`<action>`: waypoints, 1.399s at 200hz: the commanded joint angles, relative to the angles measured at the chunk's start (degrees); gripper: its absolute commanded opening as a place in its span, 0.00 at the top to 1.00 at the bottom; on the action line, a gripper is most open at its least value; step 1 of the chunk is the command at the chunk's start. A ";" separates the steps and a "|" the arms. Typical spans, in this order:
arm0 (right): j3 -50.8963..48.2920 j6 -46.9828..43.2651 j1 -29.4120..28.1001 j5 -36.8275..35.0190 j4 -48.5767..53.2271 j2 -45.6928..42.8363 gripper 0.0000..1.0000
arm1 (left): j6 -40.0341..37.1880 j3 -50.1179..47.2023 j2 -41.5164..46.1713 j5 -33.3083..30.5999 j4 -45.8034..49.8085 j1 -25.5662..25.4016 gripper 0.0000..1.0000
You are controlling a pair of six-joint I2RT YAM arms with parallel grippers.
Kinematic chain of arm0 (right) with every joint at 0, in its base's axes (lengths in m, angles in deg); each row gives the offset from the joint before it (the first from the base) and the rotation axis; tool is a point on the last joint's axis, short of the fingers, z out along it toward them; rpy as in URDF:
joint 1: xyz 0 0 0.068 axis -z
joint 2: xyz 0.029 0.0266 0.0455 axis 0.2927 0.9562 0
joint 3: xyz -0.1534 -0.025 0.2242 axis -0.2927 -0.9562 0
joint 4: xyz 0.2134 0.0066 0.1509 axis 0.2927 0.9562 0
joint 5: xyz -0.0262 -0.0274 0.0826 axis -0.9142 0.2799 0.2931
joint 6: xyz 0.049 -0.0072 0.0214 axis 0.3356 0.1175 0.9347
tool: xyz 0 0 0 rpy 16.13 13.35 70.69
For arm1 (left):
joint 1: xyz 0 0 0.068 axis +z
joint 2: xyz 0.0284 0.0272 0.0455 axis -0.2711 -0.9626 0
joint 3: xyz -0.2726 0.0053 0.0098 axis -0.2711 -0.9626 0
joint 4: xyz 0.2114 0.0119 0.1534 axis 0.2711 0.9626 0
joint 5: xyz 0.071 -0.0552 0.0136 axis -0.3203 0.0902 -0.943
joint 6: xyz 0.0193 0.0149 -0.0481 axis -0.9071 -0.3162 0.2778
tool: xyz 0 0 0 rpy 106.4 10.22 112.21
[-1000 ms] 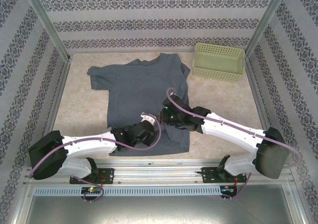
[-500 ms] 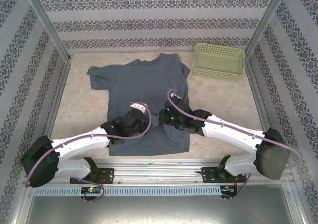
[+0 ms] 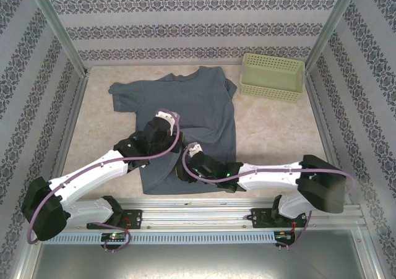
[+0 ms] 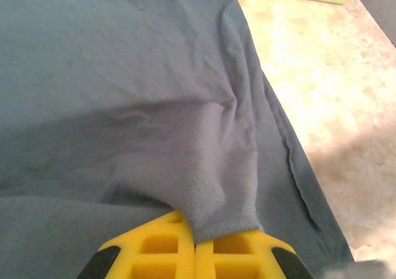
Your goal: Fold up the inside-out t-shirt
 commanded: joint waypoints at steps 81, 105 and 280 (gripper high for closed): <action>2.21 -1.21 0.08 -7.08 -9.01 12.34 0.40 | -4.40 7.16 4.57 2.82 4.44 2.45 1.00; 2.99 -0.93 2.20 -9.00 -8.71 13.38 0.33 | -5.24 9.65 4.65 3.53 6.18 2.76 1.00; 18.13 -2.45 12.80 -19.79 -9.59 26.04 0.03 | -7.26 29.20 0.02 8.68 17.84 4.43 1.00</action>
